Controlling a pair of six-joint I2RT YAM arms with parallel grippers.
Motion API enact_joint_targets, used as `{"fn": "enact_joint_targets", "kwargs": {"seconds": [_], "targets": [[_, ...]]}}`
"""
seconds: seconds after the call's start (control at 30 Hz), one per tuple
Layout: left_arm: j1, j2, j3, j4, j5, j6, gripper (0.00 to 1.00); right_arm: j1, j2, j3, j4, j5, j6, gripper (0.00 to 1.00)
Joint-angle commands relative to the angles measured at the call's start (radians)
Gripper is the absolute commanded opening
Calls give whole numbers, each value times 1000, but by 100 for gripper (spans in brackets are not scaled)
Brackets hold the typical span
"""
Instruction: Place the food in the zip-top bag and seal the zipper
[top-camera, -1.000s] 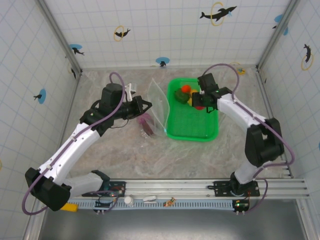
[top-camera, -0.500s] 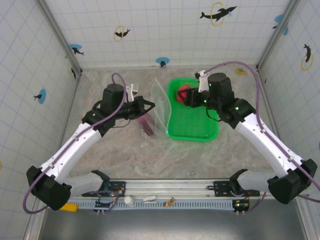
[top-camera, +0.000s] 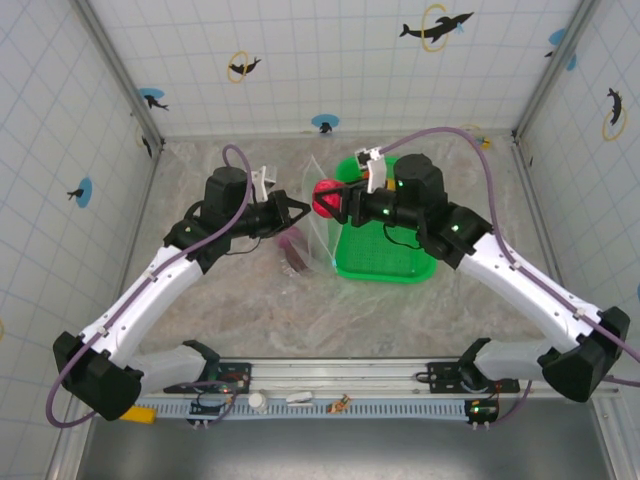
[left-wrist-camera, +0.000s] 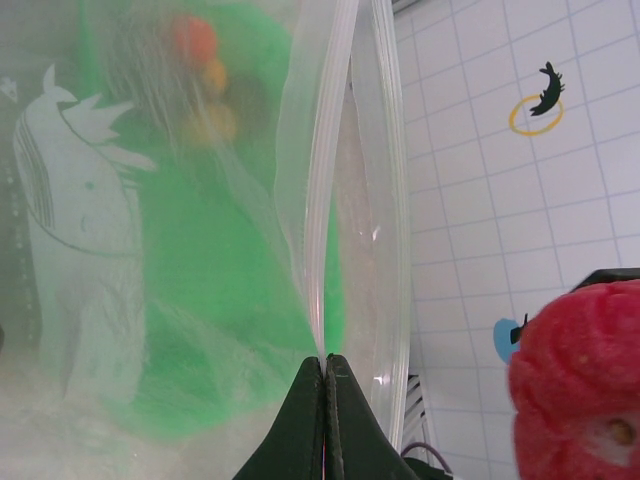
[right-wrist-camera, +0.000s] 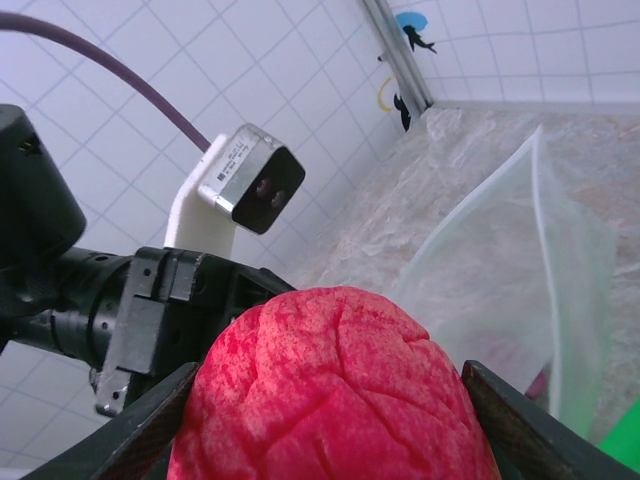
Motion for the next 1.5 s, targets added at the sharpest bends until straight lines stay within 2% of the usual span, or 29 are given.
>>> {"fn": "enact_joint_targets", "kwargs": {"seconds": [0.0, 0.2, 0.5, 0.7, 0.77, 0.93, 1.07, 1.17, 1.47], "targets": [[7, -2, -4, 15, 23, -10, 0, 18, 49, 15, 37, 19, 8, 59], [7, 1, 6, 10, 29, -8, 0, 19, 95, 15, 8, 77, -10, 59], [7, -13, 54, -23, 31, -2, 0, 26, 98, -12, -128, 325, -73, 59], [7, -10, 83, -32, 35, -1, 0, 89, 186, 124, -322, 556, -137, 58], [7, -8, 83, -28, 41, -4, 0, 106, 208, 152, -344, 591, -145, 59], [7, -10, 72, -20, 43, -8, 0, 122, 225, 173, -326, 570, -144, 63], [7, -4, 71, -21, 44, -7, 0, 126, 249, 218, -347, 565, -144, 76], [8, -4, 75, -21, 45, -9, 0, 130, 244, 228, -349, 556, -146, 82], [7, -7, 84, -41, 13, 0, 0, 123, 213, 234, -330, 512, -151, 82]]}}
